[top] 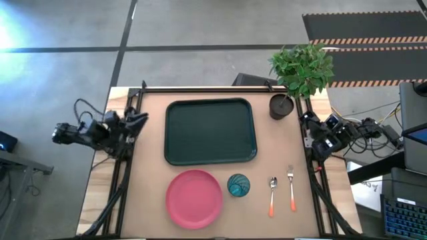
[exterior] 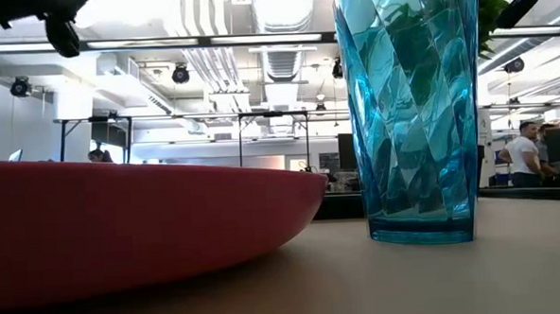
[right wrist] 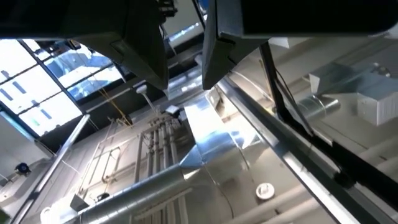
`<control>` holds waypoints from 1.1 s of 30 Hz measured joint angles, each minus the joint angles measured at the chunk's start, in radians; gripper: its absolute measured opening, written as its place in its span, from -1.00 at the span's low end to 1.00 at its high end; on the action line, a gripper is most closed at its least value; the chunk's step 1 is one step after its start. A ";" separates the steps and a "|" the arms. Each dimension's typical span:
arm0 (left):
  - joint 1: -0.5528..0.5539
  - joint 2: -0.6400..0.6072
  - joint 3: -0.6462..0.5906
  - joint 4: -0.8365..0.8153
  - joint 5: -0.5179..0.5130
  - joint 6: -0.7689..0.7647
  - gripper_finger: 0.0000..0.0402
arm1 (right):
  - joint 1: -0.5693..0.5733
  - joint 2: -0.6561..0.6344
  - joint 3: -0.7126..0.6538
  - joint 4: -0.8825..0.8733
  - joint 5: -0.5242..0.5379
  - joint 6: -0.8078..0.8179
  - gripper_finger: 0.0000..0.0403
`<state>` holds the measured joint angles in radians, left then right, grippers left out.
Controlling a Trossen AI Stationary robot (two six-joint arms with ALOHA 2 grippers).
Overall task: Pick and place plate/cup/fork/spoon on tray
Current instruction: Put the pink plate on the left of the black serving tray
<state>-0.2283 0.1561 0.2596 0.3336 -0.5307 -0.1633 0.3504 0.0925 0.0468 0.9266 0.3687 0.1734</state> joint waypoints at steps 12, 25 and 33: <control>0.000 0.597 0.572 -0.717 -0.031 -0.174 -0.40 | 0.000 0.028 0.433 -0.652 -0.002 -0.009 -0.56; 0.008 0.982 0.734 -1.109 0.248 -0.593 -0.24 | 0.000 0.245 0.836 -1.087 -0.070 -0.008 -0.56; 0.008 1.108 0.736 -1.102 0.467 -0.697 -0.20 | 0.000 0.358 0.925 -1.140 -0.168 0.002 -0.56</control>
<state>-0.2207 1.2640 0.9955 -0.7685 -0.0639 -0.8601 0.3508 0.4501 0.9718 -0.2131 0.2007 0.1757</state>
